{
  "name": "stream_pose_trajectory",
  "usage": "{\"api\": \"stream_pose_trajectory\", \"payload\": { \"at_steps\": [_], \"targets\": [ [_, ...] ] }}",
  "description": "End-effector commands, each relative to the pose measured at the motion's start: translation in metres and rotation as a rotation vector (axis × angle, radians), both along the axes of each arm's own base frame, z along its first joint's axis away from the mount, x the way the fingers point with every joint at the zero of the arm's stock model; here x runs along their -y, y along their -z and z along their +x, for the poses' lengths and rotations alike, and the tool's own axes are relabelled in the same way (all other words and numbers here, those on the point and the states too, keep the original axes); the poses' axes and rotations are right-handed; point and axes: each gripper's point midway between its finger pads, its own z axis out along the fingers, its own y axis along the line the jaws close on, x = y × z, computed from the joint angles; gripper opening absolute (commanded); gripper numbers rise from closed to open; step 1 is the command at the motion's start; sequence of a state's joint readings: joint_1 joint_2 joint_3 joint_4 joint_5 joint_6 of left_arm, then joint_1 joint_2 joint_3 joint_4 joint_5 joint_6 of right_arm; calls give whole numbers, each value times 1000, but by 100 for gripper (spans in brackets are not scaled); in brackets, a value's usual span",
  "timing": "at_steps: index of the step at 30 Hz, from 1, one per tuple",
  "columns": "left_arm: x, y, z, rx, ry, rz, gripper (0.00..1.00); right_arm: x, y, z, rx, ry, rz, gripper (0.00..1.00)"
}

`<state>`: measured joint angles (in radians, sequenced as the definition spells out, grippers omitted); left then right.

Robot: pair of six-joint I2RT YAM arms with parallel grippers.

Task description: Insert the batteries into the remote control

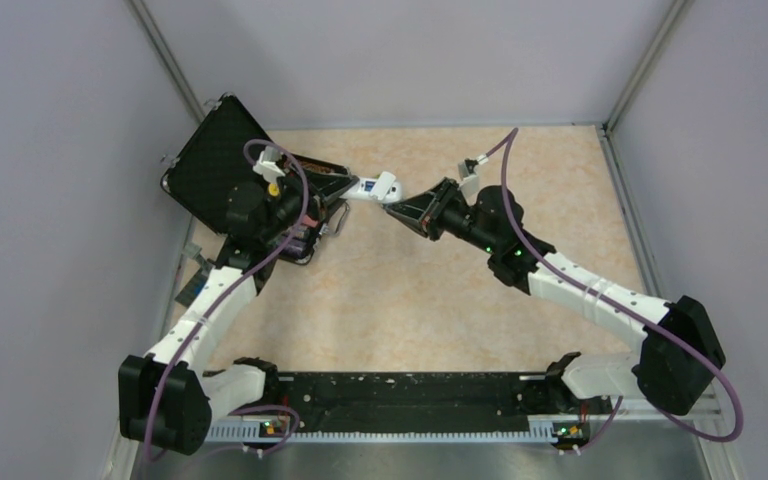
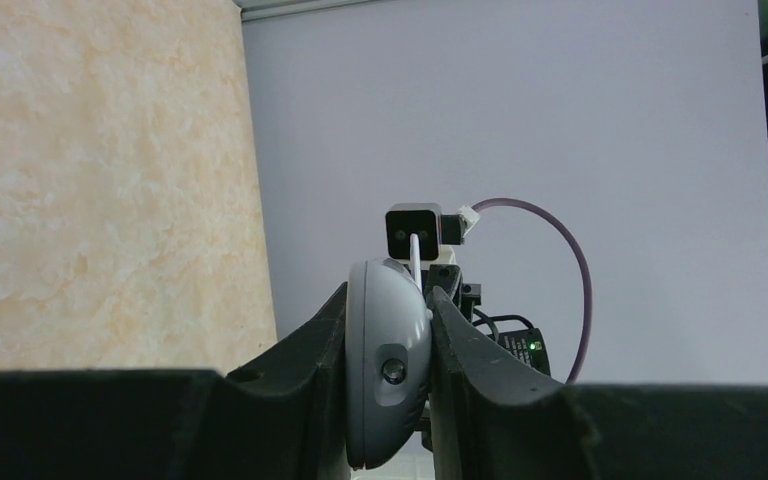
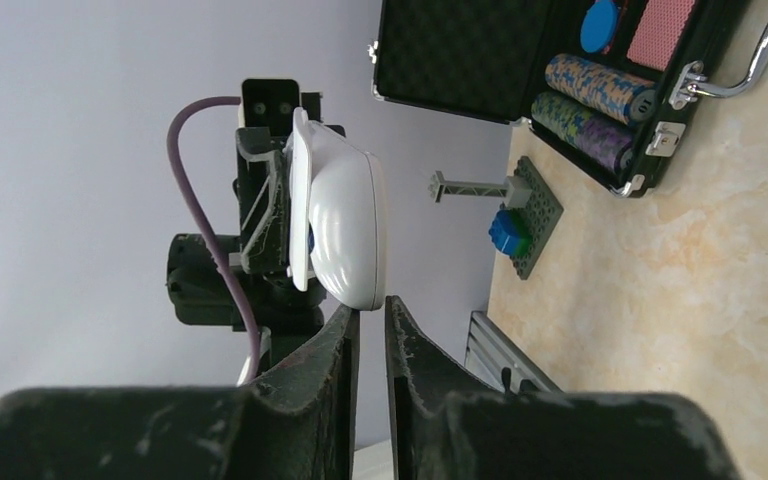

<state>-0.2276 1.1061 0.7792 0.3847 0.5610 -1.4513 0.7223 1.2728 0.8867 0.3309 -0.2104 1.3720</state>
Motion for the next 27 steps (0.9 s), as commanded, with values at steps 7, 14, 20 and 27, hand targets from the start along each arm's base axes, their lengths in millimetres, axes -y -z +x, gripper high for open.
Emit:
{"api": "stream_pose_trajectory", "payload": {
  "at_steps": [7, 14, 20, 27],
  "targets": [
    [8, -5, -13, 77, 66, 15, 0, 16, -14, -1, 96, 20, -87, 35],
    [11, 6, -11, 68, 82, 16, 0, 40, -19, 4, 156, 84, -339, 50],
    [17, 26, -11, 45, 130, 39, 0, 46, -26, 10, 242, 98, -448, 62],
    [25, 45, -14, 49, 217, 84, 0, 42, 4, 13, 248, 25, -583, 68]
  ]
}}
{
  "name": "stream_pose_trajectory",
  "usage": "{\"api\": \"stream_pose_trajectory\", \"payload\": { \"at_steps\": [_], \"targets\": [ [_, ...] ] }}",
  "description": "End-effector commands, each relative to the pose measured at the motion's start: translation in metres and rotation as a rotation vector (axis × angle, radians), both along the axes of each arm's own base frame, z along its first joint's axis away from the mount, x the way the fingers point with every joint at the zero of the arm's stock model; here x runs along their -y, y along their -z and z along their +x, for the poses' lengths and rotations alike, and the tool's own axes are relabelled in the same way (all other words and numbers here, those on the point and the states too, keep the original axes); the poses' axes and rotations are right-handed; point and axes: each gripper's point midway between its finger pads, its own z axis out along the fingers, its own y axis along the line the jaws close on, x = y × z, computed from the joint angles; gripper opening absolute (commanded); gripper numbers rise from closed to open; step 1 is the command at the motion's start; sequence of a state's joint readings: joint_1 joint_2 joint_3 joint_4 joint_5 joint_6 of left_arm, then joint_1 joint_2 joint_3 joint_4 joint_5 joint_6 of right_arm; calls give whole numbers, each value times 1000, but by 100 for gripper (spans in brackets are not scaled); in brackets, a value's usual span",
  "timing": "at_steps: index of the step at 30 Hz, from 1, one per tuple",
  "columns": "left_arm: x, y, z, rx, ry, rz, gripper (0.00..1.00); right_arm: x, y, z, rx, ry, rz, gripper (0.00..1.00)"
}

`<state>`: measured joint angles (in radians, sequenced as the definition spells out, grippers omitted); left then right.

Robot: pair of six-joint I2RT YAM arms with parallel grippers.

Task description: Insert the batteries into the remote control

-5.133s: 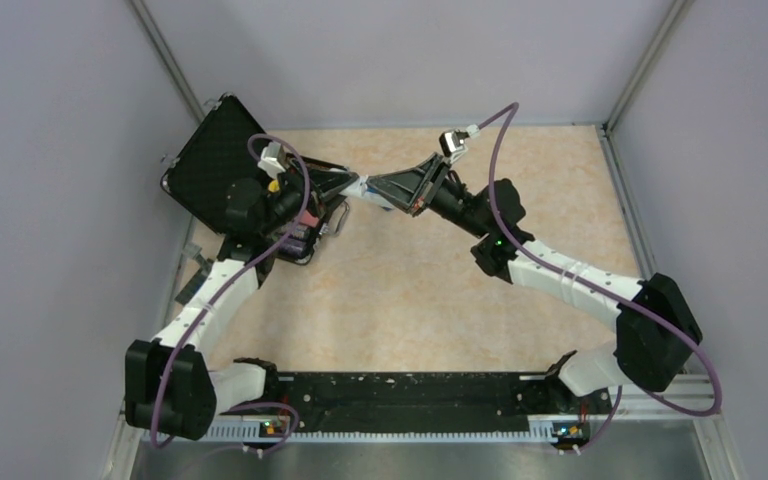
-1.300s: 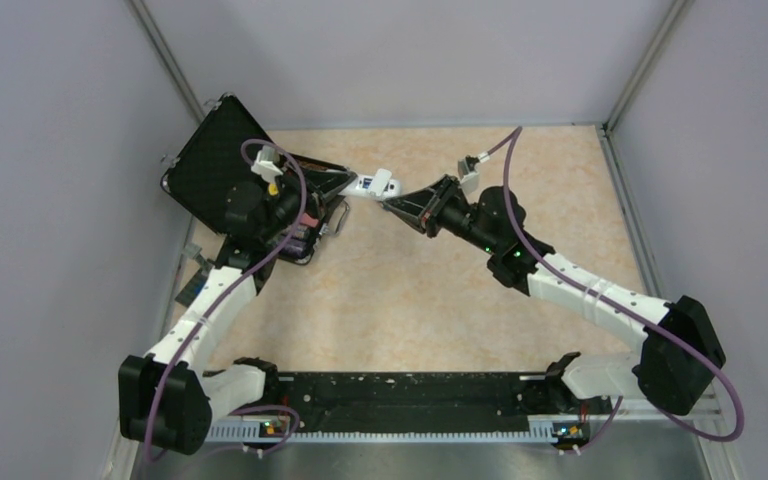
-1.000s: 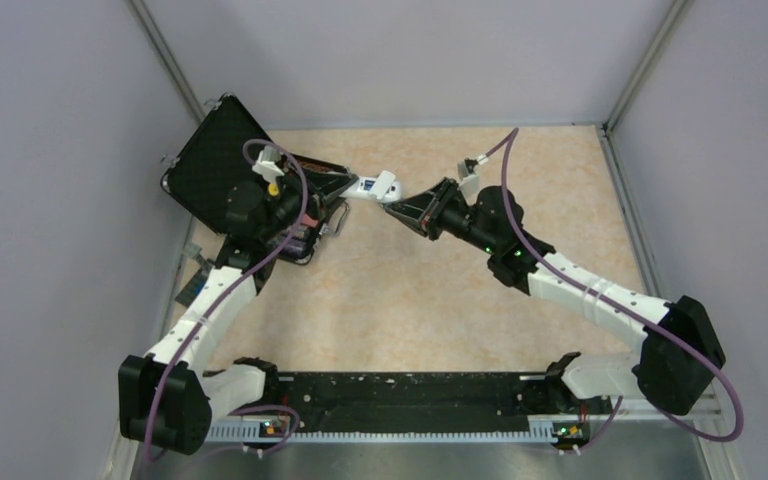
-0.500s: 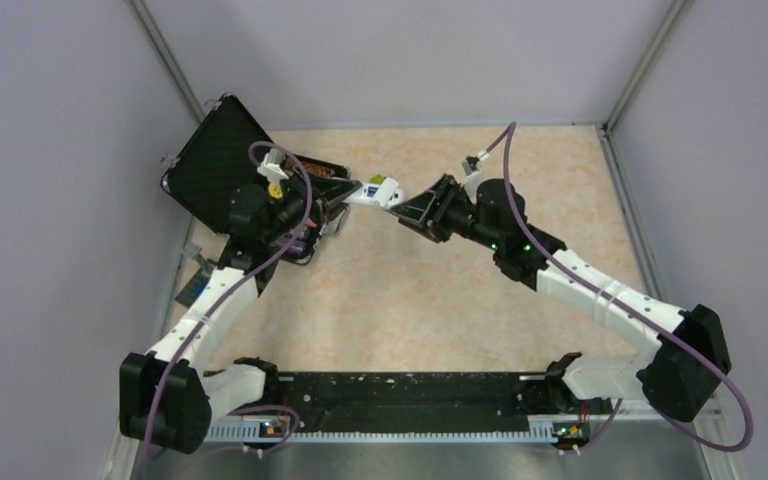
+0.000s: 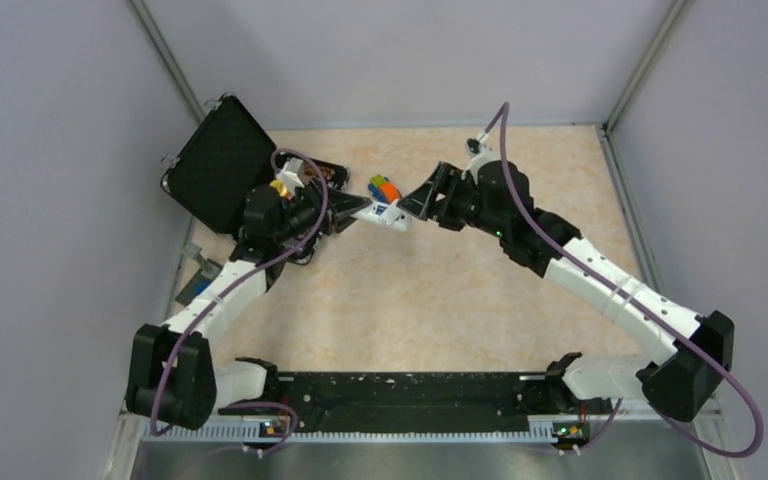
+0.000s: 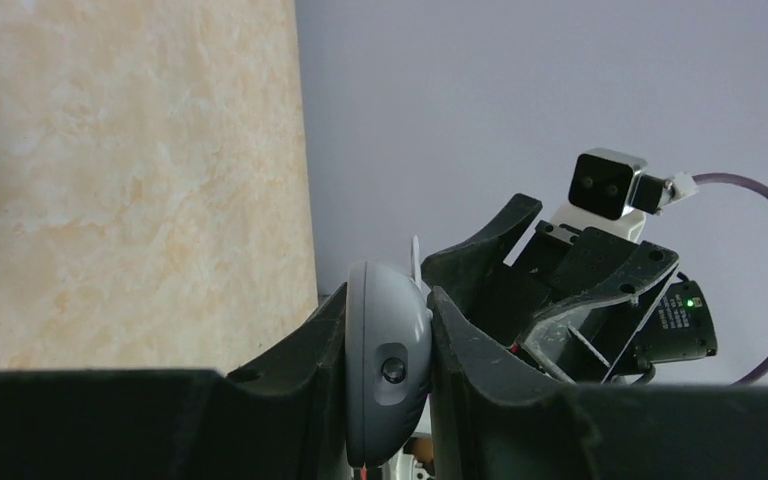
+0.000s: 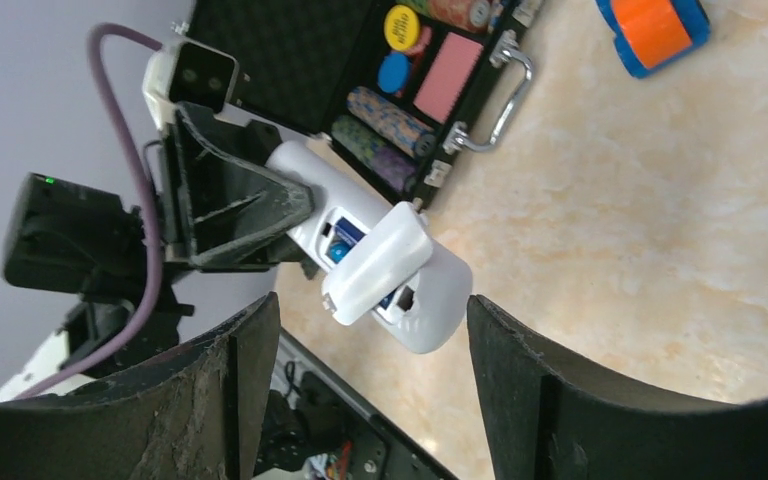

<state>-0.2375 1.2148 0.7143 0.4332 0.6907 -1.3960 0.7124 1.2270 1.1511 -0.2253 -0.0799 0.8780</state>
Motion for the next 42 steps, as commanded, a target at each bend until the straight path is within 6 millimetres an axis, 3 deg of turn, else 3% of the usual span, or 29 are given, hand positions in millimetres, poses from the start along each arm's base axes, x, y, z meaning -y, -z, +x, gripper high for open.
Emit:
{"api": "stream_pose_trajectory", "payload": {
  "at_steps": [1, 7, 21, 27, 33, 42],
  "targets": [
    [10, -9, -10, 126, 99, 17, 0, 1, 6, 7, 28, -28, -110, 68],
    [17, -6, -15, 122, 188, -5, 0, -7, 23, 9, 31, -63, -139, 68],
    [23, -18, -23, 88, 289, -46, 0, -20, 31, -4, 70, -196, -33, 66],
    [24, -19, -23, 57, 300, -66, 0, -20, 22, -10, 127, -235, 19, 56],
    [24, -21, -25, 29, 312, -82, 0, -15, 28, -9, 101, -219, 28, 42],
    [24, -5, -18, -11, 287, -45, 0, -5, 27, -8, 108, -181, 24, 35]
  ]
}}
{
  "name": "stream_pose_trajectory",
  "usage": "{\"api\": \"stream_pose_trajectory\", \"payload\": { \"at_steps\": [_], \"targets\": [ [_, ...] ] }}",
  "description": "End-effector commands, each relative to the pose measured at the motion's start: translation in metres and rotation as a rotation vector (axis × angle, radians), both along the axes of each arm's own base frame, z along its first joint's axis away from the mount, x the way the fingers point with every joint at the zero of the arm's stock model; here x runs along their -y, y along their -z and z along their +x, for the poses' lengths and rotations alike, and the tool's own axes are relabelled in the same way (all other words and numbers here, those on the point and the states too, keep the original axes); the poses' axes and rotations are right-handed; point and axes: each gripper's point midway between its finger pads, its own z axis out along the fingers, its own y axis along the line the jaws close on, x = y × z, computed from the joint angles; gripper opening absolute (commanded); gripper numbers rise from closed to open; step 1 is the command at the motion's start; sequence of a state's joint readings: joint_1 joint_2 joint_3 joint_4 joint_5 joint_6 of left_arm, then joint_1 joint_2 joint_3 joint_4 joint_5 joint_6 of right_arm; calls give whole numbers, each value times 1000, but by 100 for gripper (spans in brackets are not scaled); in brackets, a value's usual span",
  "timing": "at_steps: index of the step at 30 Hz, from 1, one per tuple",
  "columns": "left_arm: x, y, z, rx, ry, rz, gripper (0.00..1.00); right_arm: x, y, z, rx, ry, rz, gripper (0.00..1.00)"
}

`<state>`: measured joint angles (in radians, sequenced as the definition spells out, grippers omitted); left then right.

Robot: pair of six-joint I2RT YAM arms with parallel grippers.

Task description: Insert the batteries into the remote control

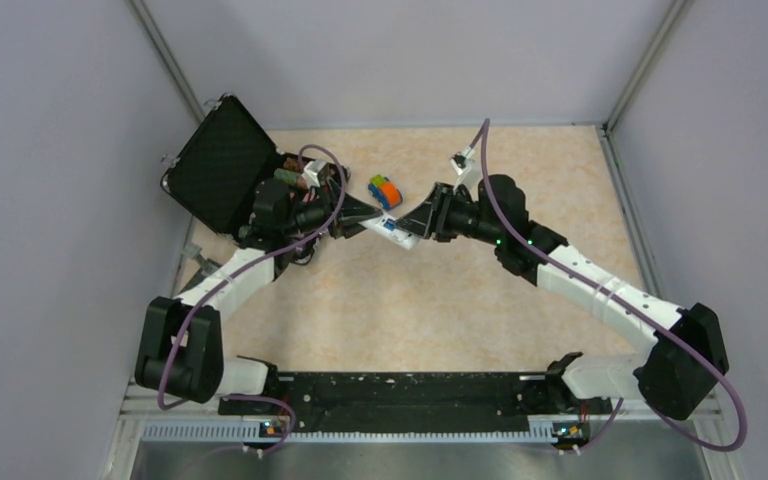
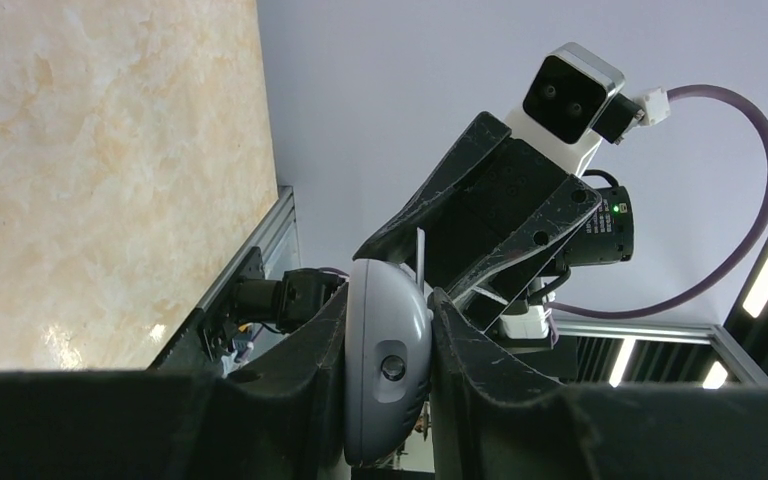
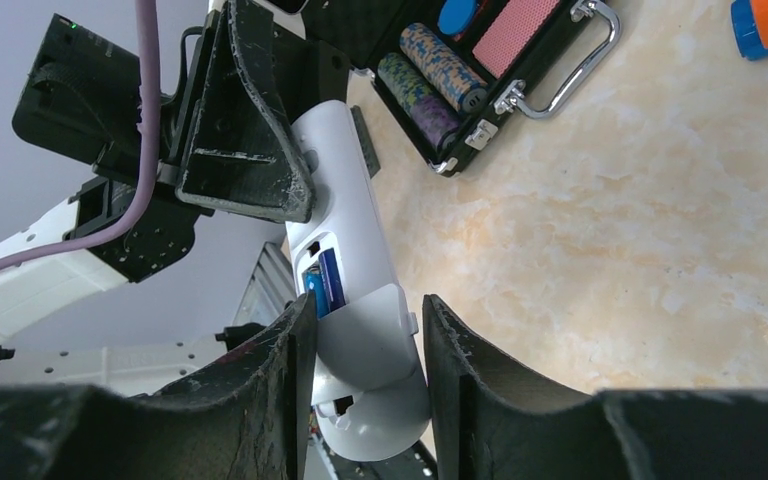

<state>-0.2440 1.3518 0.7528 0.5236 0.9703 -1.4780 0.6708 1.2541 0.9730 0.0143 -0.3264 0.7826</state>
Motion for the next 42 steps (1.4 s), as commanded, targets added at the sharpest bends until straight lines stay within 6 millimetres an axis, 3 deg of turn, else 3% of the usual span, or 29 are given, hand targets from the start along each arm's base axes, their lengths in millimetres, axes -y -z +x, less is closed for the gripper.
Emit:
{"api": "stream_pose_trajectory", "payload": {
  "at_steps": [1, 11, 15, 17, 20, 22, 28, 31, 36, 42],
  "targets": [
    [2, -9, 7, 62, 3, 9, 0, 12, -14, 5, 54, 45, 11, 35],
    [2, 19, 7, -6, 9, 64, 0, 12, -35, 13, 138, 85, 100, 34],
    [3, 21, 8, -9, 5, 67, 0, 5, -34, 13, 129, 54, 127, 11],
    [3, 22, 9, -13, 1, 69, 0, 0, -31, 12, 114, 31, 129, 7],
    [2, 36, 14, -32, -23, 111, 0, 3, -19, 16, 81, 56, 82, 16],
    [0, 57, 19, -71, -44, 170, 0, 9, -10, 19, 64, 86, 47, 25],
    [-14, 129, 24, -88, -66, 396, 0, 25, 44, 14, -26, 89, -150, 40],
    [-18, 147, 17, -67, -58, 434, 0, 38, 80, 2, -81, 58, -280, 47],
    [-21, 173, 4, -9, -33, 470, 0, 63, 139, -23, -162, 8, -459, 50],
    [-24, 214, -8, -5, -113, 521, 0, 75, 181, -48, -210, -35, -563, 50]
  ]
}}
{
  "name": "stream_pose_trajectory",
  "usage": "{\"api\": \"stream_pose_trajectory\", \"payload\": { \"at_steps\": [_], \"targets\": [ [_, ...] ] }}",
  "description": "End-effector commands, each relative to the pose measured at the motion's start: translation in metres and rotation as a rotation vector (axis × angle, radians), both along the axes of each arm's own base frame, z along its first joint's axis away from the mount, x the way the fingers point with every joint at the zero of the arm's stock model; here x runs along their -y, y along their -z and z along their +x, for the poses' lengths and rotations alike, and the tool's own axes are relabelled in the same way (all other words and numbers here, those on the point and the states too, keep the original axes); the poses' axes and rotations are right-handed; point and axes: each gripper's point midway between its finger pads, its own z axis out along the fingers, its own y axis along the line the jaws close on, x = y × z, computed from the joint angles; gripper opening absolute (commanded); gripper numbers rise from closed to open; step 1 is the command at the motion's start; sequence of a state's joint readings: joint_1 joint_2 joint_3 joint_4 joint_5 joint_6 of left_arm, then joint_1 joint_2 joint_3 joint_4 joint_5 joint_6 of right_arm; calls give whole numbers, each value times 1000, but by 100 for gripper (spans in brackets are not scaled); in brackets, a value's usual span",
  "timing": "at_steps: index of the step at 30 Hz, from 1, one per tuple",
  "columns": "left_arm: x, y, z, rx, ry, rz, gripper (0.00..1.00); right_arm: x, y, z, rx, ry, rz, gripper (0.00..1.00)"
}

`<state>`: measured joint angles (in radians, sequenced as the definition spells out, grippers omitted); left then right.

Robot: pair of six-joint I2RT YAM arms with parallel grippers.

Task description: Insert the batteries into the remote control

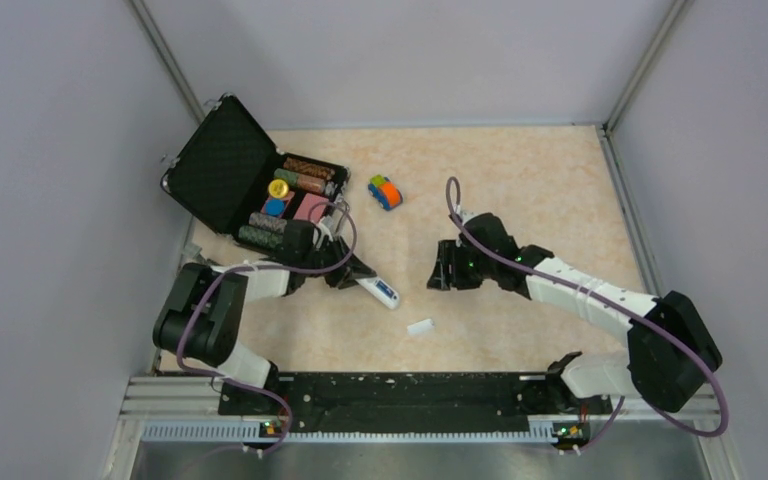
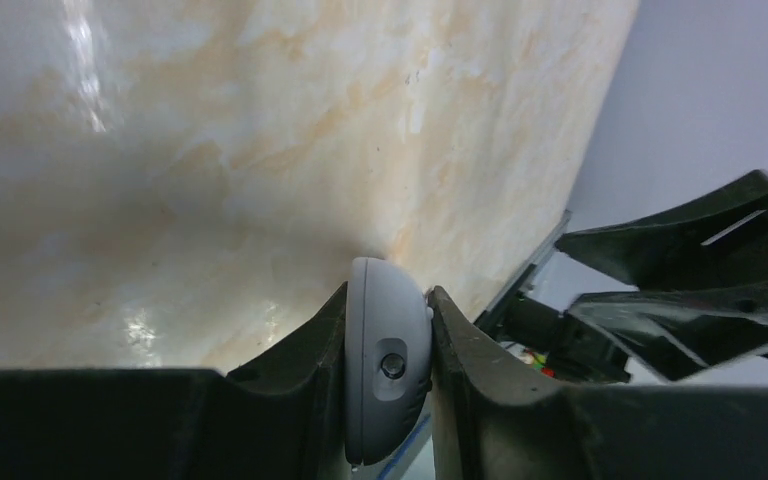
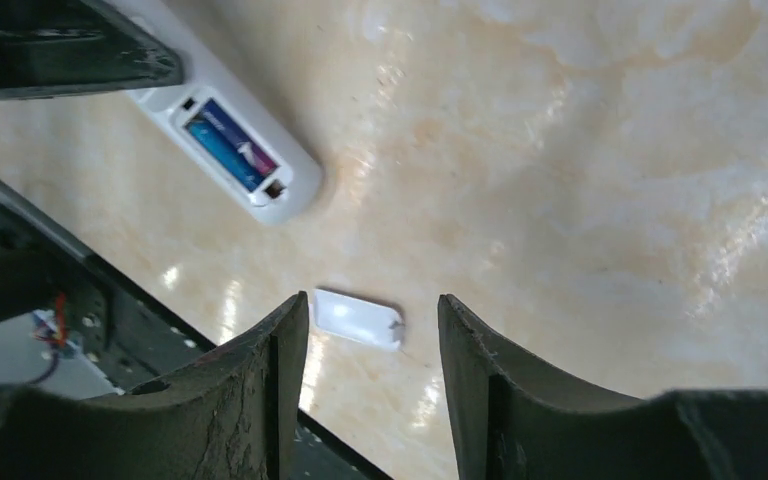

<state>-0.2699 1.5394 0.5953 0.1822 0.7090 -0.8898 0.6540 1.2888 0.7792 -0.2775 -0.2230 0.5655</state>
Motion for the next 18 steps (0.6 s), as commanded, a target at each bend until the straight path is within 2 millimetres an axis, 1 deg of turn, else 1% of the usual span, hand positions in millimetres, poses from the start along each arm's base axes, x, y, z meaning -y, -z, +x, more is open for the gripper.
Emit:
{"api": "stream_pose_trajectory", "payload": {
  "at_steps": [1, 3, 7, 9, 10, 12, 14, 18],
  "targets": [
    [0, 19, 5, 120, -67, 22, 0, 10, 26, -15, -3, -57, -113, 49],
    [-2, 26, 3, 125, -129, -1, 0, 8, 36, -24, 7, -101, -155, 45],
    [-10, 31, -3, 153, -230, -47, 0, 3, 50, -36, 25, -181, -225, 38],
    [-13, 35, -7, 162, -242, -35, 4, 2, 57, -41, 18, -203, -257, 36],
    [-16, 38, -9, 159, -252, -23, 7, 2, 60, -42, 17, -209, -270, 35],
    [-20, 43, -14, 158, -268, 4, 17, 2, 65, -43, 15, -213, -290, 33],
    [-24, 46, -18, 159, -284, 30, 24, 2, 67, -43, 15, -221, -304, 32],
    [-31, 56, -25, 143, -323, 83, 42, 2, 71, -44, 19, -242, -340, 31]
  ]
}}
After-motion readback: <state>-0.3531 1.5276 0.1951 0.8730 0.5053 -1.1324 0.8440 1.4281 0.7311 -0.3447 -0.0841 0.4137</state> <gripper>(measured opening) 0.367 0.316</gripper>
